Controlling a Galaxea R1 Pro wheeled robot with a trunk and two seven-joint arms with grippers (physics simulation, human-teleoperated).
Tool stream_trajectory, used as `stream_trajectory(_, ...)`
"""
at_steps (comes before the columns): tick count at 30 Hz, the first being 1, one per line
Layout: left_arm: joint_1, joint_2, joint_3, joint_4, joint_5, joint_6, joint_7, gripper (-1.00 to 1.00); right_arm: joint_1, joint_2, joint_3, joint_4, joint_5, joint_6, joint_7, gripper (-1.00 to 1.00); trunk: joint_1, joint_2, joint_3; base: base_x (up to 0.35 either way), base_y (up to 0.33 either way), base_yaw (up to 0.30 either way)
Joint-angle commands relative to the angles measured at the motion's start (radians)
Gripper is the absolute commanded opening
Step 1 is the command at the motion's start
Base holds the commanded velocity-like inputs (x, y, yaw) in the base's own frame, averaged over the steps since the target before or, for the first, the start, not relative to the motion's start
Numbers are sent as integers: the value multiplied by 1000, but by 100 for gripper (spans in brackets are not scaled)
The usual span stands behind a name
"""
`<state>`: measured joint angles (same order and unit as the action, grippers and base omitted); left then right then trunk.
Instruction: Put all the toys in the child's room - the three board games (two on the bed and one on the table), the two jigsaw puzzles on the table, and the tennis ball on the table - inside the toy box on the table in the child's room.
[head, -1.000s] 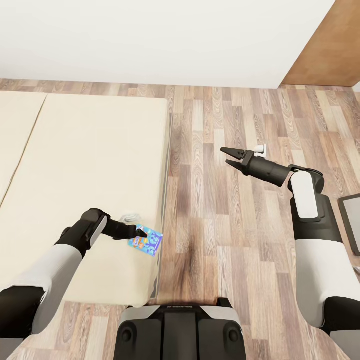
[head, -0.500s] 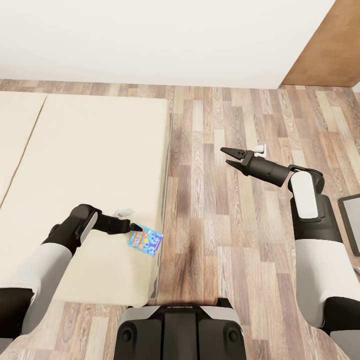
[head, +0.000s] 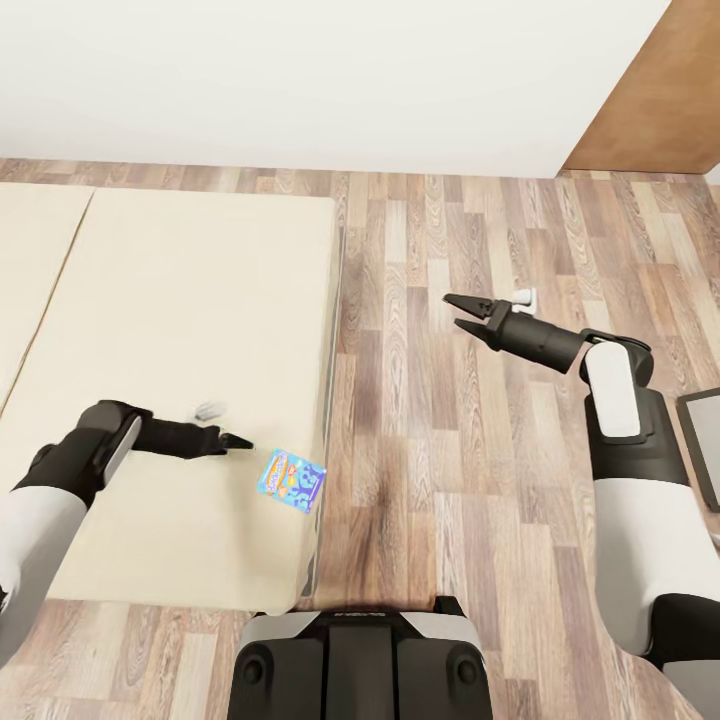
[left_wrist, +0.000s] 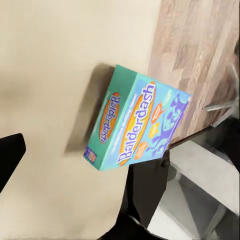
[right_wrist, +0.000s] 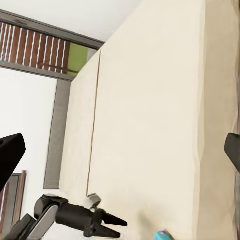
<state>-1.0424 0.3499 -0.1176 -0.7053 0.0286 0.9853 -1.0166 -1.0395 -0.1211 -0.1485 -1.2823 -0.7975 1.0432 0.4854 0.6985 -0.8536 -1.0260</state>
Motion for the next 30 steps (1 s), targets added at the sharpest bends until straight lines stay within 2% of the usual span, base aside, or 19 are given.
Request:
stream_trajectory(1,0,31,-4,-13,3,6,-71,100,-1,-2,-2,-2,9,4,10,100,0,-1,-1,0,0,0)
stream_trajectory(2,0,47,-5,-19,2,6,-106,100,0,-3,-2,-4,8,4,11,100,0,-1,-1,0,0,0)
stream_trajectory(3,1,77,-5,-27,2,5,-181,100,0,-4,-3,-9,7,4,12,100,0,-1,-1,0,0,0)
stream_trajectory(4,2,93,-6,-30,1,4,-219,100,1,-4,-3,-12,7,4,13,100,0,-1,-1,0,0,0)
stream_trajectory(5,3,122,-6,-34,0,1,-292,100,5,-5,-3,-19,6,4,14,100,0,-1,-1,0,0,0)
stream_trajectory(6,4,136,-6,-36,-1,0,-327,100,9,-5,-3,-22,5,4,16,100,0,-1,-1,0,0,0)
stream_trajectory(7,5,163,-6,-38,-3,-2,-391,100,26,-6,-4,-30,4,4,18,100,0,-1,-1,0,0,0)
stream_trajectory(9,6,192,-6,-39,-5,-4,-448,100,51,-6,-5,-38,3,4,21,100,0,-1,-1,0,0,0)
stream_trajectory(10,7,223,-6,-40,-5,-5,-496,100,80,-6,-7,-49,2,4,24,100,0,-1,-1,0,0,0)
stream_trajectory(12,8,254,-6,-40,-2,-6,-534,100,111,-6,-9,-61,1,4,29,100,0,-1,-1,0,0,0)
stream_trajectory(13,10,285,-6,-38,1,-7,-554,100,145,-6,-11,-75,0,4,34,100,0,-1,-1,0,0,0)
stream_trajectory(15,10,312,-6,-37,4,-7,-554,100,181,-6,-13,-89,0,4,40,100,0,-1,-1,0,0,0)
stream_trajectory(16,11,335,-5,-35,8,-8,-554,100,221,-7,-15,-103,0,4,48,100,0,-1,-1,0,0,0)
stream_trajectory(18,13,361,-5,-32,14,-8,-554,100,281,-7,-21,-125,0,2,65,100,0,-1,-1,0,0,0)
stream_trajectory(20,16,371,-5,-31,18,-8,-554,100,320,-6,-27,-138,0,-18,77,100,0,-1,-1,0,0,0)
stream_trajectory(21,21,378,-5,-30,20,-8,-554,100,354,-6,-32,-149,-1,-52,91,100,0,-1,-1,0,0,0)
stream_trajectory(26,36,384,-5,-28,24,-8,-554,100,440,-6,-35,-168,1,-165,156,100,0,-1,1,0,0,0)
stream_trajectory(30,39,386,-5,-28,25,-8,-554,100,484,-6,-38,-171,7,-196,208,100,0,-1,5,0,0,0)
